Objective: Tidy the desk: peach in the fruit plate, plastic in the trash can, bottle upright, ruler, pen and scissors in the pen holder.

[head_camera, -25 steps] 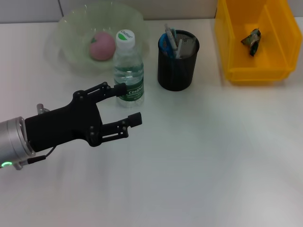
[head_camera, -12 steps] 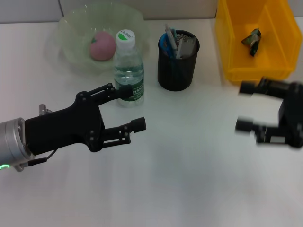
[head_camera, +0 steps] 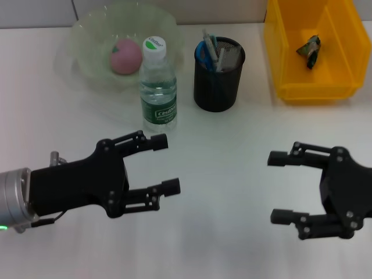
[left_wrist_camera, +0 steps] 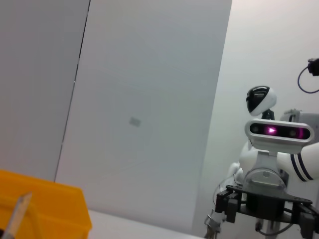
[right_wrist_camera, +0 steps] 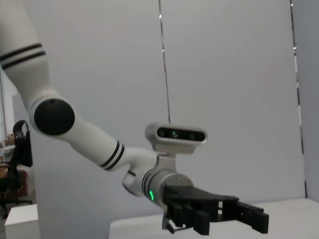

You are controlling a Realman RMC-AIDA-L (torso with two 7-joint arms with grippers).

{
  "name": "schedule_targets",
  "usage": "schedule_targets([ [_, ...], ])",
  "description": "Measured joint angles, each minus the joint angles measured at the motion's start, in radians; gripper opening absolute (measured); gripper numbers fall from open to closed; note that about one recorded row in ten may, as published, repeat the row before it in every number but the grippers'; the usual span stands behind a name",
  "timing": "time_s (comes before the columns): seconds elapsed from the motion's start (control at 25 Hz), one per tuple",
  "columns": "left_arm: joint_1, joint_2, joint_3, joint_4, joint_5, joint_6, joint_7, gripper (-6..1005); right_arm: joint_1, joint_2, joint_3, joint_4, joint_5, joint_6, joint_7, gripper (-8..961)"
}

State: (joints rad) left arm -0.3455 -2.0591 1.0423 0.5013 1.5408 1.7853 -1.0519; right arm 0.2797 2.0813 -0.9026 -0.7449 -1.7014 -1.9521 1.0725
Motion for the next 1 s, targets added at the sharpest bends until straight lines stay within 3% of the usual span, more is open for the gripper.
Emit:
schedule_targets([
  [0.44, 0.009, 0.002, -0.010, 0.002, 0.110, -0.007, -0.017, 812, 0.012, 0.001, -0.083, 0.036, -0.034, 0.106, -0.003, 799],
  [1.0, 0.027, -0.003, -0.013, 0.000, 0.119, -0.012, -0.022, 812, 0.038, 0.004, -0.164, 0.057, -0.034, 0.175, 0.020, 799],
])
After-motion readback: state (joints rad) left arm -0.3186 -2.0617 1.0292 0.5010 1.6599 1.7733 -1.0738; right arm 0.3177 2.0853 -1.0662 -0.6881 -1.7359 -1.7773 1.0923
